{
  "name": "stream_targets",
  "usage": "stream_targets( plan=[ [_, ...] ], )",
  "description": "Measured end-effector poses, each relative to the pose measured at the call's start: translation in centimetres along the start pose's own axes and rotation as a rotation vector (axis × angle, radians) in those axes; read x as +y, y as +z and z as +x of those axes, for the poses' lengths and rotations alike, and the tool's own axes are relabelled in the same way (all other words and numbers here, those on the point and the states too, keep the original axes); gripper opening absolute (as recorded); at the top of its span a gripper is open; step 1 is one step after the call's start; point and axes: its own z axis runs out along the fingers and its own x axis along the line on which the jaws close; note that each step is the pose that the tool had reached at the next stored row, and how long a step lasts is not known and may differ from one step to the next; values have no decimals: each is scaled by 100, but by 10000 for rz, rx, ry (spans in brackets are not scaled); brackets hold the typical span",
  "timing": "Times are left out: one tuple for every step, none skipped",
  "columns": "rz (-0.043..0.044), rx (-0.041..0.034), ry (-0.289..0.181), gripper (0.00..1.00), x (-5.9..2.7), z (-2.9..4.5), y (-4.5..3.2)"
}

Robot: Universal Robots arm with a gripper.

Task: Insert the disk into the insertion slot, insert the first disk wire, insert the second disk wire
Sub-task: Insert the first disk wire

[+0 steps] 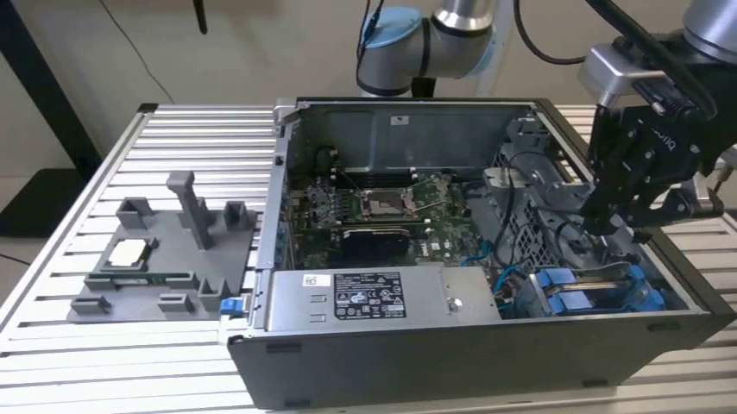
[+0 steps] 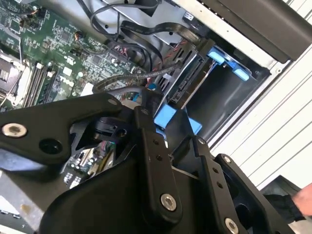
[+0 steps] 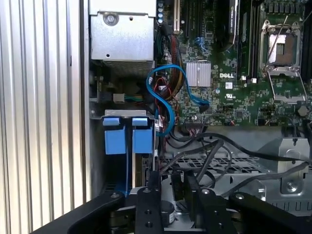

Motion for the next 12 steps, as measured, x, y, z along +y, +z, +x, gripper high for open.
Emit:
stream_targets(
  plan=[
    [0, 2, 0, 31, 0, 0, 0],
    [2, 2, -1, 25, 0, 0, 3],
    [4, 0, -1, 25, 0, 1, 14],
    [5, 3, -1, 19, -1, 3, 25],
    [5, 88, -3, 19, -5, 5, 25],
    [6, 190, -4, 19, -12, 8, 27],
    [6, 288, -3, 19, -23, 13, 29],
    [7, 386, -3, 19, -38, 17, 30],
    [7, 486, -4, 19, -53, 21, 31],
    [8, 584, -4, 19, -68, 25, 32],
    [9, 665, -5, 19, -81, 27, 36],
    [9, 713, -5, 19, -91, 28, 46]
  ],
)
